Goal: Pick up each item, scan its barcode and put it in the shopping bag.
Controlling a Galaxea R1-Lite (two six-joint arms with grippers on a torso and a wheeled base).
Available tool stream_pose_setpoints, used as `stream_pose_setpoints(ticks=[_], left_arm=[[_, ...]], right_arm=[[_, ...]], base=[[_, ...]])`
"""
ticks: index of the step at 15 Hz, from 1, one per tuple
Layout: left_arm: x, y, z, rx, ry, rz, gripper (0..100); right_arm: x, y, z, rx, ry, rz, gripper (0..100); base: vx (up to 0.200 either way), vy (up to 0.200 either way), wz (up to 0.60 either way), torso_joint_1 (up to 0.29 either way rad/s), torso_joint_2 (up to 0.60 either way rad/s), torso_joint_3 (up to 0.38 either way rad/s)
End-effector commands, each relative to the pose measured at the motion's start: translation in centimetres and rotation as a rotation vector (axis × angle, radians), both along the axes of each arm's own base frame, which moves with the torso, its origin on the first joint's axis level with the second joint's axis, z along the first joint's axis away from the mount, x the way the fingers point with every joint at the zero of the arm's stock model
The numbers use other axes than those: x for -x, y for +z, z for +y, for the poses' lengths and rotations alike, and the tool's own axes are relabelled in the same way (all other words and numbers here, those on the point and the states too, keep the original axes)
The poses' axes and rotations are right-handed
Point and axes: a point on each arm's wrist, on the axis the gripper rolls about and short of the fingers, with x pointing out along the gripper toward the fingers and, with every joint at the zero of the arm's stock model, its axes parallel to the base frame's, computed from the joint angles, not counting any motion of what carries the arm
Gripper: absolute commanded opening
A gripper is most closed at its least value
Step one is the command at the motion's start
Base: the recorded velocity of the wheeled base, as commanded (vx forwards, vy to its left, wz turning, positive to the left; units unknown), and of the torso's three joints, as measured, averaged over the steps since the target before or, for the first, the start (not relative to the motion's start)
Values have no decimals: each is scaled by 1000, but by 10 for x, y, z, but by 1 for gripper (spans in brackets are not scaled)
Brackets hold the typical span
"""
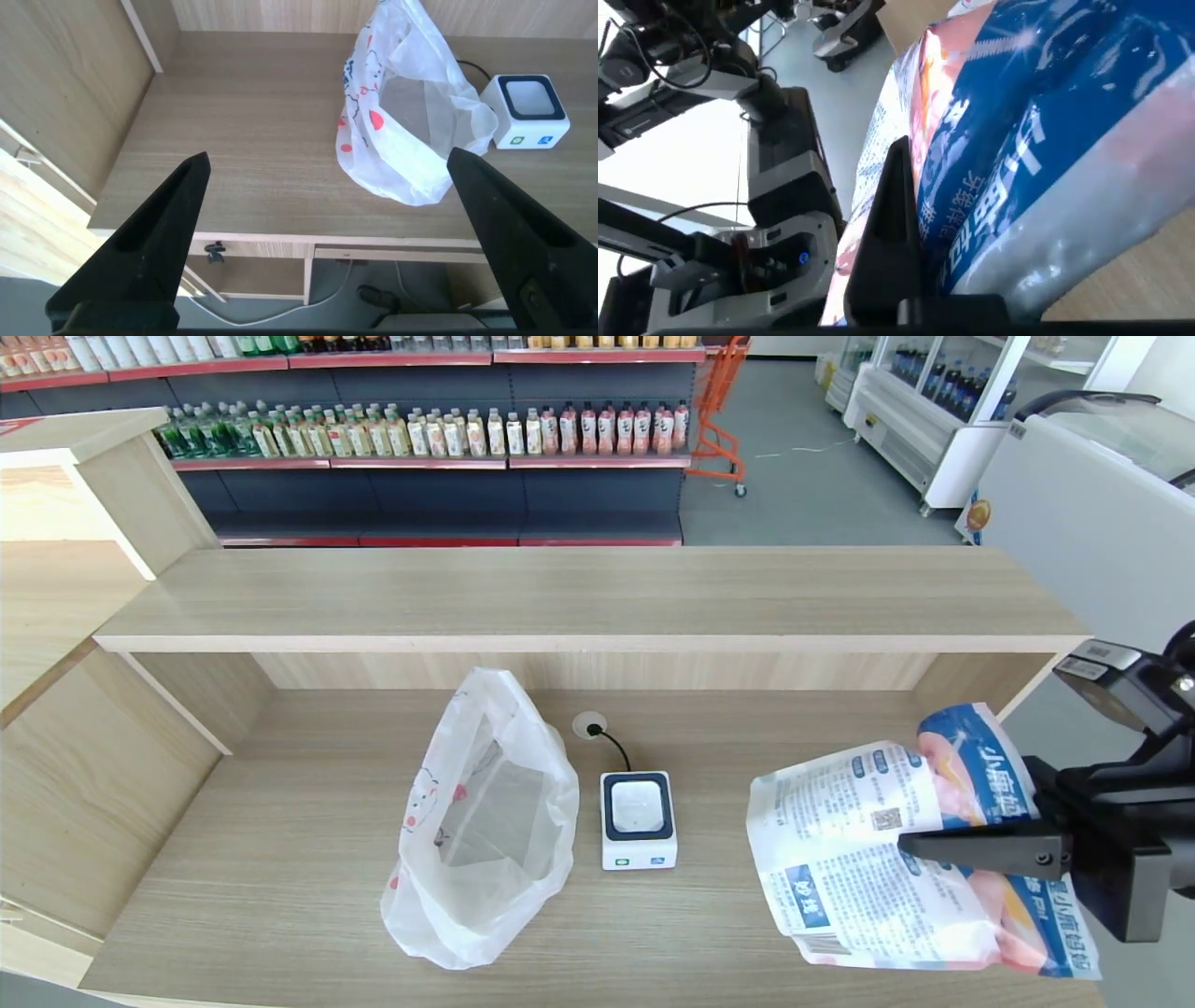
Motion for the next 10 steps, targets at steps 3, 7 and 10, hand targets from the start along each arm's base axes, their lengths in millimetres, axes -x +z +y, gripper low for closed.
stream_pose_setpoints(ticks=[3,7,10], left_arm=[[0,0,0,0,0,0,100],[0,0,0,0,0,-1,100],[0,0,0,0,0,-1,100]], right_arm=[[3,2,6,-33,-3,134,0],[3,0,12,-33,20,179,0],[2,-2,14,-30,26,186,0]], base=[[0,0,0,0,0,0],[0,0,0,0,0,0],[0,0,0,0,0,0]])
